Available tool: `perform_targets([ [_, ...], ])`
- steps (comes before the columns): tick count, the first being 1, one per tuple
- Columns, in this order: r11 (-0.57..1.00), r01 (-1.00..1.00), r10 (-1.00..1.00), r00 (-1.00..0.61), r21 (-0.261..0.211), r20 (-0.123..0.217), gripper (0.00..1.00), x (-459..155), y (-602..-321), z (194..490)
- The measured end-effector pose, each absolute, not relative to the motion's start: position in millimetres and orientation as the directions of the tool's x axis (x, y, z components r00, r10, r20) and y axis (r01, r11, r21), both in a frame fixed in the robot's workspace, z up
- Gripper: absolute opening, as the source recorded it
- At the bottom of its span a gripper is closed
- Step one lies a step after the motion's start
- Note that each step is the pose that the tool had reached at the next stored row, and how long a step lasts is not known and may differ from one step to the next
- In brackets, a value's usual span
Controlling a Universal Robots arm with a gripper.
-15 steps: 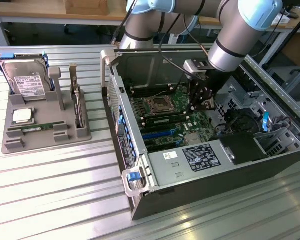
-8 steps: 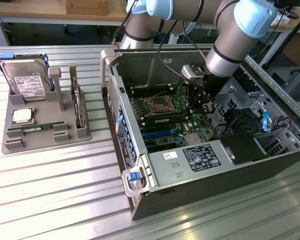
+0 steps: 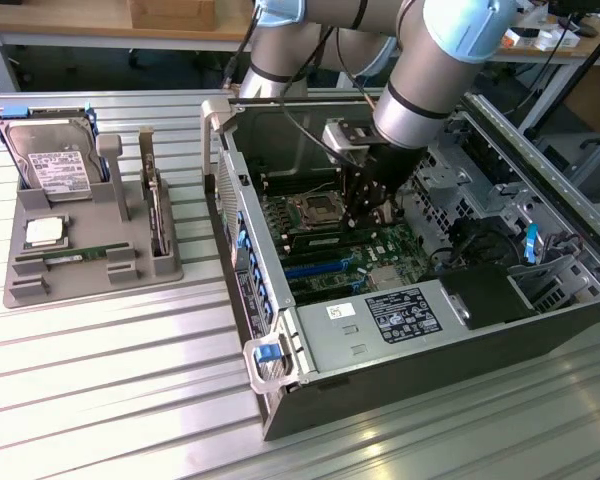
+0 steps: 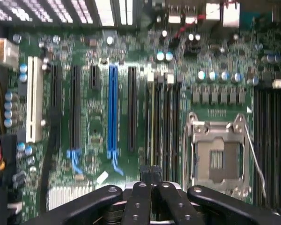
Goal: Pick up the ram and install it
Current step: 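Press down the ram until it locks into place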
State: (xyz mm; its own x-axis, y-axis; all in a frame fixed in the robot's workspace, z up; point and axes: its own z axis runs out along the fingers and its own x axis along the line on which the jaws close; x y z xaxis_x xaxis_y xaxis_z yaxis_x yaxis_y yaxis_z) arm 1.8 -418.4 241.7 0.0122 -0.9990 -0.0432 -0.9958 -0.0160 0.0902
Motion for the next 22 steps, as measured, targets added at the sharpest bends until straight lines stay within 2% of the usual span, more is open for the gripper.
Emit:
perform_targets([
  [6, -0.016, -0.996, -0.999, 0.012, 0.086, -0.043, 0.1, -57.9, -418.4, 235.6],
  [11, -0.016, -0.996, -0.999, 0.012, 0.086, -0.045, 0.1, -60.5, -418.6, 227.5],
  [14, -0.016, -0.996, -0.999, 0.012, 0.084, -0.046, 0.1, -59.9, -418.5, 243.7],
  [22, -0.02, -0.994, -0.997, 0.011, 0.105, -0.083, 0.1, 15.8, -418.8, 247.3],
])
